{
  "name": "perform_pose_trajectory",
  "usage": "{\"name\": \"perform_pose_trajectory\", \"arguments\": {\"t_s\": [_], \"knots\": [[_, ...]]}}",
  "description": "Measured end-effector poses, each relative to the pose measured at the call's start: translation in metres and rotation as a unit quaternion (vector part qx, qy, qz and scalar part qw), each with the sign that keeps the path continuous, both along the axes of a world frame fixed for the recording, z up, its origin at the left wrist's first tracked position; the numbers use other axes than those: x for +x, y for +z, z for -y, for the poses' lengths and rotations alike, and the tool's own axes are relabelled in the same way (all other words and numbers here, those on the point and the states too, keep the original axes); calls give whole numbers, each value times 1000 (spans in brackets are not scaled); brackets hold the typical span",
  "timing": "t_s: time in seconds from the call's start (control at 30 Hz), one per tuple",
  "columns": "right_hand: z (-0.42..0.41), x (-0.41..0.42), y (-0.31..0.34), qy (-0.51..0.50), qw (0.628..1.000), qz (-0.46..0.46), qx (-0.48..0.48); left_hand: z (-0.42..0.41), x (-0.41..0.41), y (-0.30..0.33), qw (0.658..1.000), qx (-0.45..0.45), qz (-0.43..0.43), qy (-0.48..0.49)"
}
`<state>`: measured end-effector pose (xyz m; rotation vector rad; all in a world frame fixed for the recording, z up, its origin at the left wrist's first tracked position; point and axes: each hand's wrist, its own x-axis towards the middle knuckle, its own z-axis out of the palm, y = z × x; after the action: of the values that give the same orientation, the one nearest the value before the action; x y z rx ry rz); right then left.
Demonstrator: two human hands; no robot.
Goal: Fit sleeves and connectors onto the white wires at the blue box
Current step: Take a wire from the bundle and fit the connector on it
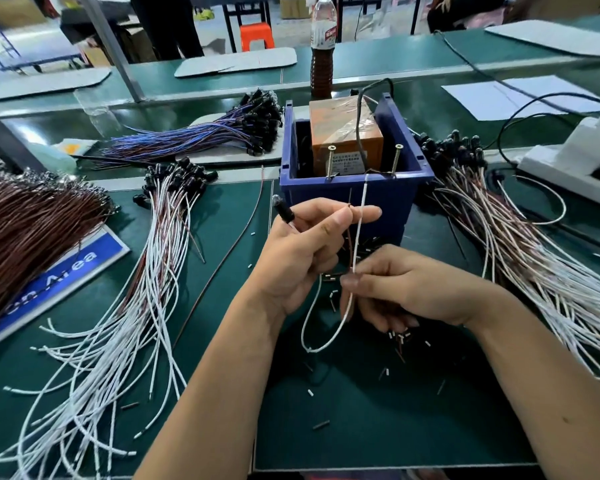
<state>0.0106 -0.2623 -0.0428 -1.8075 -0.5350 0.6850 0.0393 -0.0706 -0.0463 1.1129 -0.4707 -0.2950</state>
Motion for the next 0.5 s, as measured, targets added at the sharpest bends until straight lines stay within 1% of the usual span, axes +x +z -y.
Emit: {"name": "perform_pose_trajectory", "arguments": {"t_s": [0.1, 0.17, 0.23, 0.3, 0.37, 0.43, 0.5], "knots": [[-2, 0, 1, -14, 1000, -22, 1, -1, 0, -1, 1000, -11, -1, -20], [-4, -1, 2, -19, 999, -32, 4, -1, 0, -1, 1000, -6, -1, -16], [-3, -1, 2, -17, 1000, -19, 0, 0, 1, -1, 1000, 4, -12, -8], [1, 0, 2, -26, 1000, 12, -5, -1, 2, -1, 999, 3, -43, -10], [5, 4, 3, -97, 994, 44, 22, -2, 3, -2, 997, 9, -71, -16], [9, 8, 1, -199, 972, 80, 94, -1, 3, -3, 996, 10, -90, -18], [7, 10, 0, -254, 948, 126, 147, 0, 3, -4, 994, 1, -109, -17]]}}
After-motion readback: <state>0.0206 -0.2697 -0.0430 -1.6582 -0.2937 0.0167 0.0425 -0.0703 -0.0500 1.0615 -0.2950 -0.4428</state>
